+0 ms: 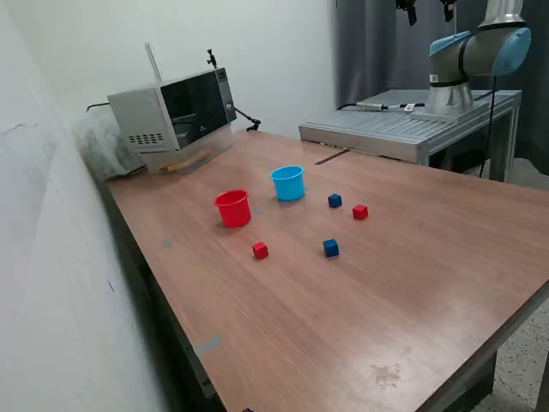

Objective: Place red objects in the red bin, and blue objects in the blue bin.

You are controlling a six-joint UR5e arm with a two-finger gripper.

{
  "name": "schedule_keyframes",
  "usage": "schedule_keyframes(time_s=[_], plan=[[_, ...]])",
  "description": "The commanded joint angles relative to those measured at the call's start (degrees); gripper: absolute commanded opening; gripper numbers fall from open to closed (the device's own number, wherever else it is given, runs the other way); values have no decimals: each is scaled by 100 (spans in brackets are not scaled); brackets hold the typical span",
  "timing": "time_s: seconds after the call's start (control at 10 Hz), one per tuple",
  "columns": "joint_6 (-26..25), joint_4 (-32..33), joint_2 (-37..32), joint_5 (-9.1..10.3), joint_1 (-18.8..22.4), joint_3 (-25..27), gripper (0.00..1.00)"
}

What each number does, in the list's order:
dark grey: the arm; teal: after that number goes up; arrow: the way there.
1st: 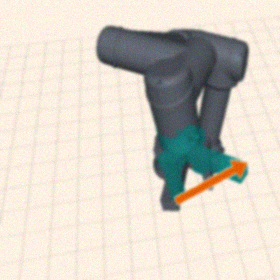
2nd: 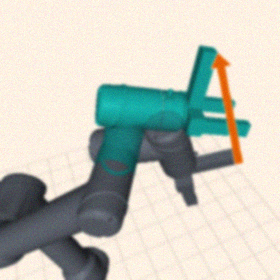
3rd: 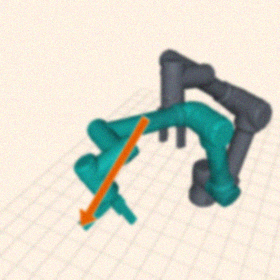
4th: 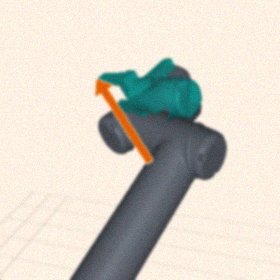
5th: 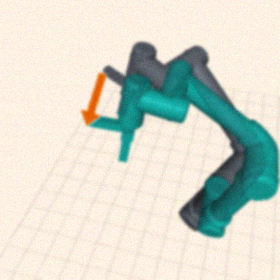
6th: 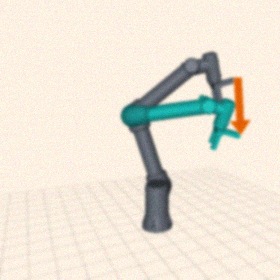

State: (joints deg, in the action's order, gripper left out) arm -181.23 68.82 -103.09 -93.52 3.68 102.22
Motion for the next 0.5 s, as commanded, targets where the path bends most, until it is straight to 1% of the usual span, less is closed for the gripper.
schedule_keyframes(time_s=[0.0, 0.4], plan=[[0, 0, 0, 0, 1, 0, 100], [26, 9, 0, 18, 62, -35, 100]])
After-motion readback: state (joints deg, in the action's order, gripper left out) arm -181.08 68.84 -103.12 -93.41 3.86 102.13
